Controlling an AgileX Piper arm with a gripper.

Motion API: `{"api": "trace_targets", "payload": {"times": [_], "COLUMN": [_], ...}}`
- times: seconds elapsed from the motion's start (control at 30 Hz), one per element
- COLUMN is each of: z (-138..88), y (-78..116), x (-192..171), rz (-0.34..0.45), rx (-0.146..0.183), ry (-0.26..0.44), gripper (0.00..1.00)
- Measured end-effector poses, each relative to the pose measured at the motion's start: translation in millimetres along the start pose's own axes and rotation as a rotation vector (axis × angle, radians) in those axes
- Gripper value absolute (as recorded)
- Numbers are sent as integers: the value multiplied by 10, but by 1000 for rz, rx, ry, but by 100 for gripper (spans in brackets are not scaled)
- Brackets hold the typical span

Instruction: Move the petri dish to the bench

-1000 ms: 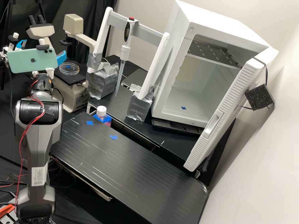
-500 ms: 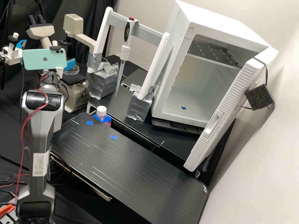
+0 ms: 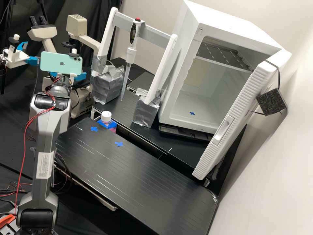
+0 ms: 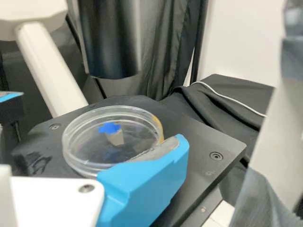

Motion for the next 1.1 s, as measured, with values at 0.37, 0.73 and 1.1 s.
{"api": "trace_targets", "payload": {"times": [0.37,0.73,1.1], "z": [47,92,96], "y": [-3,25,19], "x": [130,198,196], "rz": [2,42,48], "rx": [-40,-39,-38], "ry": [-26,-79,-96], "gripper": [100,100,0]}}
